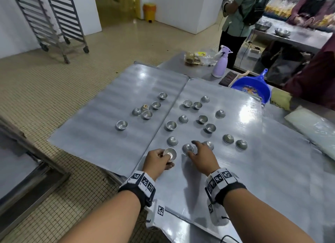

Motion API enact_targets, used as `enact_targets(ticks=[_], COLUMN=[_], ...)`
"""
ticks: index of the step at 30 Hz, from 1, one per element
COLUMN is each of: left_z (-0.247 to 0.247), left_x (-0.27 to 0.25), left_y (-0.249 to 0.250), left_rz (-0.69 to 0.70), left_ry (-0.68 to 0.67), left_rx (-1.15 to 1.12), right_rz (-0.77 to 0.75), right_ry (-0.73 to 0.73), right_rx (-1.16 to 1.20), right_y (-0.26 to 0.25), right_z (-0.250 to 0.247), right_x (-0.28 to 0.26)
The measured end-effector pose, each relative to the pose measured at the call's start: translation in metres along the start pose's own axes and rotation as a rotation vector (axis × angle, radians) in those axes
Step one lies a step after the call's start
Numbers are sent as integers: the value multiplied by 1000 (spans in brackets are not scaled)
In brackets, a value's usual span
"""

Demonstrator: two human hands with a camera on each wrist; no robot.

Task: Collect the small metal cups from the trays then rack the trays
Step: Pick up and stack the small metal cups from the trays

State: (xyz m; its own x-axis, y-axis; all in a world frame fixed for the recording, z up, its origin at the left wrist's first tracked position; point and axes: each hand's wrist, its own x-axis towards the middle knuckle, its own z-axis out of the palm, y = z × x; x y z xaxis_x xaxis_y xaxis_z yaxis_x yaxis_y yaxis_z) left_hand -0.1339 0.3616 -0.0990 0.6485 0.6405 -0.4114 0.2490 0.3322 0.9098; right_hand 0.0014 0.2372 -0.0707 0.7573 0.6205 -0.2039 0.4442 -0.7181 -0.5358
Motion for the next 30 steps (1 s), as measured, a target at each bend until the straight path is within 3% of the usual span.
enact_targets(ticks=[5,12,19,24,30], left_z=[-2,-4,-2,-1,0], left_x=[1,6,9,12,9], left_y=[-5,-7,-6,-12,-10], left_rz=[15,17,41,62,78], left_ry=[-6,-21,-29,-30,-22], left_rx=[4,2,6,37,58], right_rz=[-16,-7,48,36,36], right_ry=[-66,20,-30,77,103], right_rx=[-86,-92,-102,6,50], right_y=[-10,-7,3,12,15], right_z=[6,16,19,17,11], right_x=[8,1,-15,-29,-55])
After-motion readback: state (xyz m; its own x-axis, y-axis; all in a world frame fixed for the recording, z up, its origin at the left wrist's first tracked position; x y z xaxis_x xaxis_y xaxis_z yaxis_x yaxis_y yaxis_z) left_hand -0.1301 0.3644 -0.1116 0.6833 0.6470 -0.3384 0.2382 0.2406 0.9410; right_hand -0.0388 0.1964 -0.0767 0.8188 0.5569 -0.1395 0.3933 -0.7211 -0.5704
